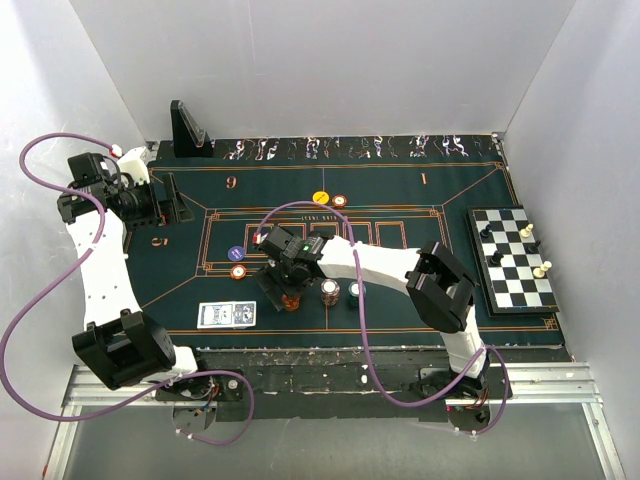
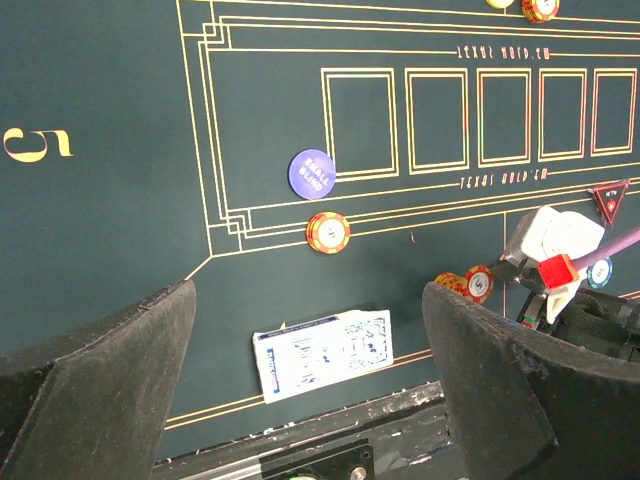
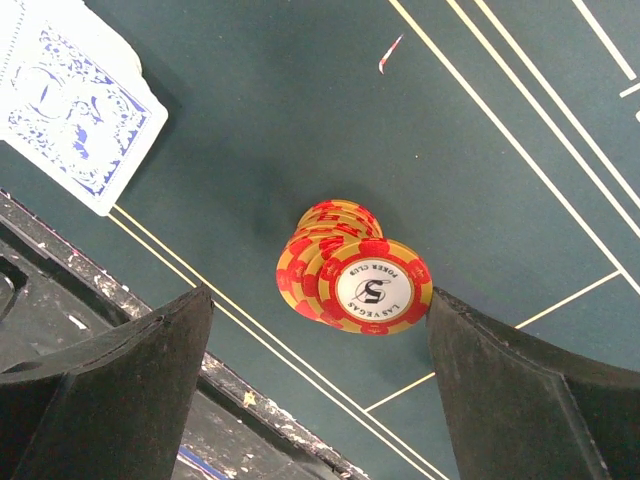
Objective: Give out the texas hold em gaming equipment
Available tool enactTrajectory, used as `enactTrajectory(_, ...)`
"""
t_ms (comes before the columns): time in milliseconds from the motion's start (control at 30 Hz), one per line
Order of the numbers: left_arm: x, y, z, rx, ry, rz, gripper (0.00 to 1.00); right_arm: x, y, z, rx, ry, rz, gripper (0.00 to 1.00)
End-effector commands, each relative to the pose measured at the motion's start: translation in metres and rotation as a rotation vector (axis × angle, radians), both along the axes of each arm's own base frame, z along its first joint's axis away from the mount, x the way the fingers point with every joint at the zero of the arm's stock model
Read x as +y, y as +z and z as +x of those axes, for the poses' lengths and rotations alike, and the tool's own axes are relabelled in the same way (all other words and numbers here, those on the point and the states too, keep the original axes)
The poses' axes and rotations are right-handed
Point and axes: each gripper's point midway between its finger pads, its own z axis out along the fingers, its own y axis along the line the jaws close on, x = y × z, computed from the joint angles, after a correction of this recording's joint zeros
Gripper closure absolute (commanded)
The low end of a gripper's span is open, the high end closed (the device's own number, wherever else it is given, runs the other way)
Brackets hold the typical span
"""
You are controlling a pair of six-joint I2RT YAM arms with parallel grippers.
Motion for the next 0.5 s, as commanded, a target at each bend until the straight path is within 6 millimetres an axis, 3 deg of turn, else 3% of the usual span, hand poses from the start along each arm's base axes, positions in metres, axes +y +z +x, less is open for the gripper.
enactTrajectory(0, 0.000, 0.018, -0.002, -0.057, -0.008, 0.024, 0.02, 0.012, 0.004, -0.001, 0.000, 0.014, 0.044, 0.06)
enactTrajectory(367, 0.001, 0.017, -0.003, -0.057, -0.001, 0.033, 0.02, 0.015, -0.013, 0.002, -0.038, 0.006, -0.041, 0.05)
enactTrajectory(467, 0.002, 0.017, -0.003, -0.058, 0.003, 0.034, 0.02, 0.013, -0.013, 0.003, -0.051, -0.002, -0.047, 0.10)
